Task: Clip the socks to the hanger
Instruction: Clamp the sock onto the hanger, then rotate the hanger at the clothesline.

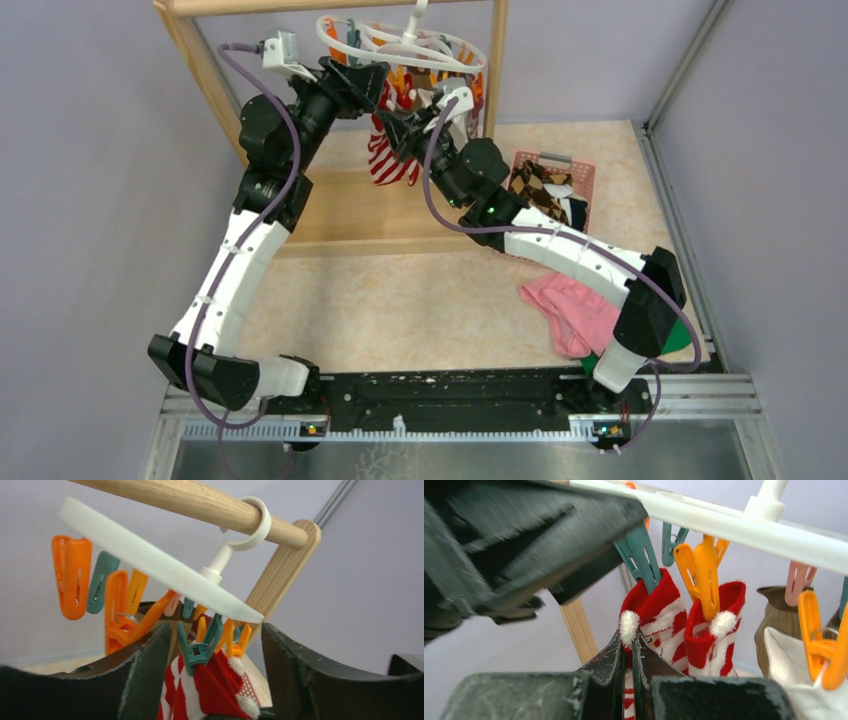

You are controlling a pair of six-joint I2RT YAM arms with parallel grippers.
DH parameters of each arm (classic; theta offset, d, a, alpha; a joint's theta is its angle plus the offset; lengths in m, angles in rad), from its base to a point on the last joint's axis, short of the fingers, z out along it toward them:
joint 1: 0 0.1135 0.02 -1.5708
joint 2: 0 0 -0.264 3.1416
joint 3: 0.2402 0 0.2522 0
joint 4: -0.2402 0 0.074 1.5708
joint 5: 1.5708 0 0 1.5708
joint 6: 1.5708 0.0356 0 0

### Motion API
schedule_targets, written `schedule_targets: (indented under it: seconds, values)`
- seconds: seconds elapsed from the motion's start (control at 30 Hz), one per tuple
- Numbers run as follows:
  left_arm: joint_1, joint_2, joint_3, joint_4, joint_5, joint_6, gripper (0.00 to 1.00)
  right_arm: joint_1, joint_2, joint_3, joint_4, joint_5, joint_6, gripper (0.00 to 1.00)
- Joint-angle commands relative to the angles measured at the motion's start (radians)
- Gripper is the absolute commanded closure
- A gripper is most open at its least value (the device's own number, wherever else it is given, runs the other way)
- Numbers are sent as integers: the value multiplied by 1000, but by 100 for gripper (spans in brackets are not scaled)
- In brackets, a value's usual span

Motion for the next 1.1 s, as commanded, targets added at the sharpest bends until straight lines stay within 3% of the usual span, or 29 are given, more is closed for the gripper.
schedule_targets:
  seconds: [0.0,0.13,0.4,0.63,1.07]
  values:
    - [-5,-50,-10,59,71,6,23,-19,-70,-47,57,-14,3,100]
    - [-5,-99,-51,71,126,12,2,-33,-105,-109,91,-33,20,100]
    - [-5,-204,-149,39,240,34,1,-71,-201,-236,138,-65,39,100]
    - [-5,-364,-344,77,332,66,1,-119,-290,-330,158,-102,59,100]
    - [-5,-543,-673,188,449,67,1,-251,-394,-352,66,-120,44,100]
